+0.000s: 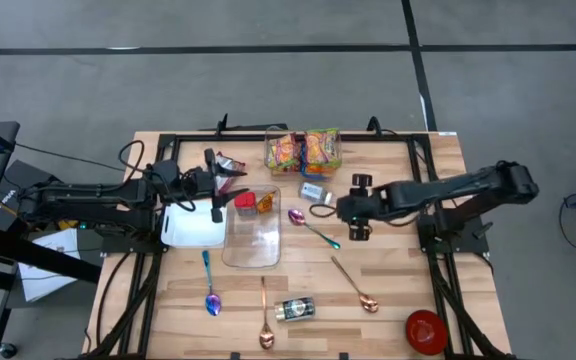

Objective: Pick & Place Food Item
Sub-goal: Put the brown seasoning bottle into the bottom transparent bin

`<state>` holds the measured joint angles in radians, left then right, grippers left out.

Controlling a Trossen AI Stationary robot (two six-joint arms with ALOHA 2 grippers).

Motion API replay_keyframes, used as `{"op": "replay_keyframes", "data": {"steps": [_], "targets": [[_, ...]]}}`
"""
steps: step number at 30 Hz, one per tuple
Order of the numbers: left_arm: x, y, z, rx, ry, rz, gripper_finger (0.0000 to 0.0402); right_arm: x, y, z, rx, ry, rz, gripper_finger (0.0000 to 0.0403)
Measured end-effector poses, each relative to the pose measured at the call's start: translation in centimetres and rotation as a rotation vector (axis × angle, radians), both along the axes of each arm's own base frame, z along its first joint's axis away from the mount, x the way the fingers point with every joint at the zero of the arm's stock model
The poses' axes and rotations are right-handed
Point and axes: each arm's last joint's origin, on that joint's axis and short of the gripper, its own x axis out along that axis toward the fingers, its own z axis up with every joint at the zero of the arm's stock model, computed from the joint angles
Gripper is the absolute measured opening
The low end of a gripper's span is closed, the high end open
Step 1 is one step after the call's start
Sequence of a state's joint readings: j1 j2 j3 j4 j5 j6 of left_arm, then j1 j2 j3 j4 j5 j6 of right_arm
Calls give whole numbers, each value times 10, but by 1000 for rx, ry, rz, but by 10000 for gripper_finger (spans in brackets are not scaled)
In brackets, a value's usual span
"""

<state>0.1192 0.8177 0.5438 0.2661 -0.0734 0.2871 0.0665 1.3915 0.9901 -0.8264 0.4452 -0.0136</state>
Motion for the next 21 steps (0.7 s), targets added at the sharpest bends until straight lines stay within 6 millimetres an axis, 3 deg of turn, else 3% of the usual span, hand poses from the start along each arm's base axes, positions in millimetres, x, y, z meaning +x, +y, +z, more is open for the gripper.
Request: {"op": "replay_keyframes", "data": {"steps": [10, 15, 21], "targets": [[1, -6, 0, 22, 1, -31, 176, 4, -10, -46, -5, 325, -82, 213], [1, -6, 0, 22, 0, -30, 176, 8, -12, -55, -12, 383, -38, 243], [1, -6, 0, 20, 1, -30, 176, 10, -24, -58, -26, 440, 57, 250]]}}
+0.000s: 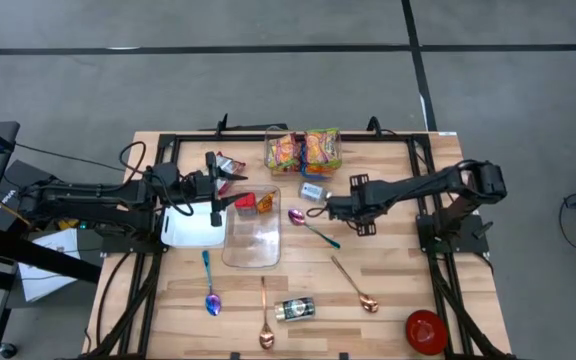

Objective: Pick & Place Food Item
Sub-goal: Put the brown seasoning bottle into the bottom transparent bin

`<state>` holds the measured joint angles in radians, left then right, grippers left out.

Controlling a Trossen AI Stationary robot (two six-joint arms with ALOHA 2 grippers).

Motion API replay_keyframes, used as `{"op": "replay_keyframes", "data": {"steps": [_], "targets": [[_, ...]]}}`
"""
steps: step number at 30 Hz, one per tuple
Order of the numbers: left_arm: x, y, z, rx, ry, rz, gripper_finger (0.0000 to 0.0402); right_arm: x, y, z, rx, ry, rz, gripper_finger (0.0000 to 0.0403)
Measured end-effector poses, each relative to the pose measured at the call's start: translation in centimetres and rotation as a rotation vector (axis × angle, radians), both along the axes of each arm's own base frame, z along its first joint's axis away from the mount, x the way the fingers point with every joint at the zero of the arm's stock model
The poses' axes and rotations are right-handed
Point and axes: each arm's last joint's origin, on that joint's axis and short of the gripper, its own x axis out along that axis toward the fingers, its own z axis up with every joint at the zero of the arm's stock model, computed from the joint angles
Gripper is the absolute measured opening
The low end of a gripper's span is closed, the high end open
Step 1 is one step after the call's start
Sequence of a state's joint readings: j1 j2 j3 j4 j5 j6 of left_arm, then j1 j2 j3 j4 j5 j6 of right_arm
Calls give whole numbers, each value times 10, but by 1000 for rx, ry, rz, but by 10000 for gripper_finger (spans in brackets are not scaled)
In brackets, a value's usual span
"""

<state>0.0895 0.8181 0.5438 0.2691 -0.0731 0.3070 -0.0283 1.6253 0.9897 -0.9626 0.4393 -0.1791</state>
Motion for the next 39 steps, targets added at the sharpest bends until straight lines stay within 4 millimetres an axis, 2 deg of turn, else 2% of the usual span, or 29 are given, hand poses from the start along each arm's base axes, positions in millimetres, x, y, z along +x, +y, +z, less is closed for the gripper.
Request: {"op": "replay_keyframes", "data": {"steps": [7, 15, 25, 30, 35, 39], "targets": [[0, 0, 0, 0, 0, 0, 176, 6, -16, 1, 67, -39, 78, 250], [0, 0, 0, -1, 0, 0, 176, 13, -28, -17, 103, 25, 136, 250], [0, 0, 0, -1, 1, 0, 176, 20, -32, -44, 173, 83, 125, 245], [0, 0, 0, -1, 0, 0, 176, 20, -32, -47, 188, 93, 100, 227], [0, 0, 0, -1, 1, 0, 176, 19, -31, -46, 193, 61, 50, 186], [0, 0, 0, -1, 1, 0, 176, 21, -32, -45, 217, 8, -49, 171]]}}
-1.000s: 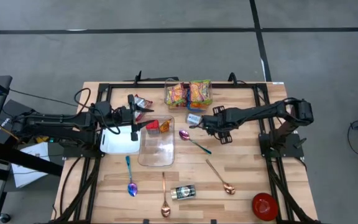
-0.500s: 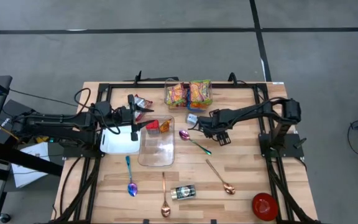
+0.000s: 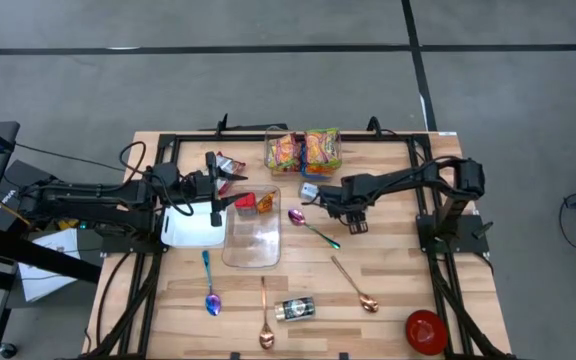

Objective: Pick & Place Food Item
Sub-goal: Put the brown seasoning bottle into the bottom transparent bin

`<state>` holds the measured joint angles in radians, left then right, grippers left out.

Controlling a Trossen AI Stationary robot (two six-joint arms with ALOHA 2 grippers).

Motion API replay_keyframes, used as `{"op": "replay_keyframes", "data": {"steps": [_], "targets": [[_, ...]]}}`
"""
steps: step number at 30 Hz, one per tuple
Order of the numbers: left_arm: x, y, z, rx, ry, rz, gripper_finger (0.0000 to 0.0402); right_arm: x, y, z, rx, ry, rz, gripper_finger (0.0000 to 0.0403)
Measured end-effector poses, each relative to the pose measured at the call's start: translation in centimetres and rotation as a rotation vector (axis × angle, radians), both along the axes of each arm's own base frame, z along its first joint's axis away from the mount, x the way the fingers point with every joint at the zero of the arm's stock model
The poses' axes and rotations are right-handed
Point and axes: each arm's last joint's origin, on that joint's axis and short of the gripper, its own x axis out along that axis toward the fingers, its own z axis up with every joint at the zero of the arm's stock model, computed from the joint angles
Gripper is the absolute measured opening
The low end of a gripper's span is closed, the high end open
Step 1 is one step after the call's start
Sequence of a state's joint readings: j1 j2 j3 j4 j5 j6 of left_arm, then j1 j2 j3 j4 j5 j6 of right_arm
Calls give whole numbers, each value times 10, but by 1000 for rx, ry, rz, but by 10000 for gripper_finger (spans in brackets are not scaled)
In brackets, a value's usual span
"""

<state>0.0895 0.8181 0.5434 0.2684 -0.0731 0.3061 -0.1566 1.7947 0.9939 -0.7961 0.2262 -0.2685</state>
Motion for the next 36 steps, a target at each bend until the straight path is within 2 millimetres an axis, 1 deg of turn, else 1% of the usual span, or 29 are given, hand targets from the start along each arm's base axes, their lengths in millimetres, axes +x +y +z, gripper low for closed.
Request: {"op": "replay_keyframes", "data": {"steps": [4, 6, 8, 12, 17, 20, 23, 27, 31, 36], "targets": [[0, 0, 0, -3, -1, 0, 176, 3, 3, 1, 0, -43, -64, 171], [0, 0, 0, -3, -1, 0, 176, 4, 5, 6, 1, -93, -84, 171], [0, 0, 0, -4, -1, -2, 176, 11, 9, 13, 17, -191, -98, 175], [0, -3, 0, 0, -1, -14, 176, 13, 21, 40, 46, -357, -94, 177], [0, -4, 0, 3, -4, -21, 176, 12, 40, 82, 52, -614, -75, 172], [0, -4, 0, 3, -4, -21, 176, 8, 53, 109, 76, -762, -51, 172], [0, -5, 1, 3, -9, -29, 176, 2, 65, 133, 59, -904, -19, 172], [1, -9, 2, 5, -23, -46, 176, -8, 83, 157, 64, -1043, 43, 172], [1, -15, 3, 43, -30, -77, 176, -13, 97, 169, 47, -1126, 82, 172], [12, -29, -1, 155, -30, -148, 176, -16, 114, 173, 52, -1163, 134, 172]]}}
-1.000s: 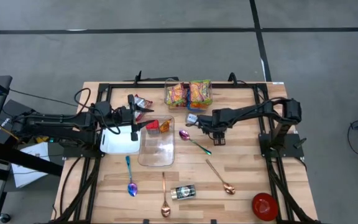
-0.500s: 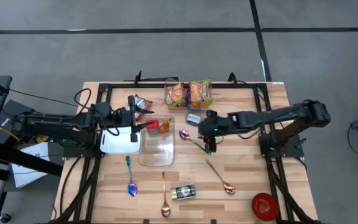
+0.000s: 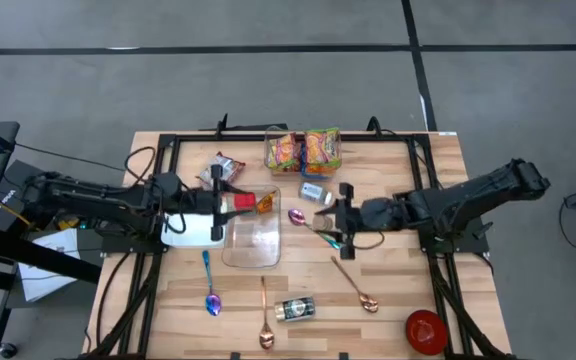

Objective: Pick & Place Food Item
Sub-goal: Put the brown seasoning bottle into the bottom transparent bin

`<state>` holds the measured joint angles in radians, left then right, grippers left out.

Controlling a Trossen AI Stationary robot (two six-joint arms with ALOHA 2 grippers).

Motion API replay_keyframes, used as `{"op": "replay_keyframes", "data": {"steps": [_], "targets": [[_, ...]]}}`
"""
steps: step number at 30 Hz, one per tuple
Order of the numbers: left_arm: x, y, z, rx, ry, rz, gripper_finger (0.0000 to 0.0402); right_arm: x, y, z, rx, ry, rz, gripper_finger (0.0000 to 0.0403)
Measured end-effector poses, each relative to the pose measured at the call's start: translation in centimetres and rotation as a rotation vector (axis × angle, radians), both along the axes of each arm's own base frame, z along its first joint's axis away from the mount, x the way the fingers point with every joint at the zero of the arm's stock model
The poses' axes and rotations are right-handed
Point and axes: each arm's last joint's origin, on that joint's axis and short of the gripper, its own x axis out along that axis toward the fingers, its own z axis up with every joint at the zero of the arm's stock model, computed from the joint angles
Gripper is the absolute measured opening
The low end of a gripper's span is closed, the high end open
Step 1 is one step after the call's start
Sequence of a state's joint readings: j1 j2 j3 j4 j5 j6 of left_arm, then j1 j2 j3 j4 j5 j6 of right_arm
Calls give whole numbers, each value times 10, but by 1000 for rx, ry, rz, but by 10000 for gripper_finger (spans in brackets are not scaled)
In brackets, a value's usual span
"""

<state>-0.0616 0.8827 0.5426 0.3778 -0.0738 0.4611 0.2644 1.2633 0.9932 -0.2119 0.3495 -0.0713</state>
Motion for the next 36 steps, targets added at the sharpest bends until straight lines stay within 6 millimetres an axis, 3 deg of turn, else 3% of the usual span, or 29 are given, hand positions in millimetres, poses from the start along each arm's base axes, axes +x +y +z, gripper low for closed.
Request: {"op": "replay_keyframes", "data": {"steps": [8, 16, 20, 27, 36], "targets": [[34, -39, -20, 402, 4, -126, 190, -4, 21, -1, -20, -37, 73, 172], [78, -92, -40, 795, 39, -51, 245, -3, 24, 3, -54, -75, 107, 176], [93, -105, -43, 839, -44, 29, 260, -2, 26, 7, -57, -120, 142, 172], [99, -98, -48, 810, -35, 114, 266, 8, 31, 17, -92, -262, 210, 174], [95, -103, -50, 803, 28, 205, 266, 36, 40, -21, -153, -168, 234, 175]]}}
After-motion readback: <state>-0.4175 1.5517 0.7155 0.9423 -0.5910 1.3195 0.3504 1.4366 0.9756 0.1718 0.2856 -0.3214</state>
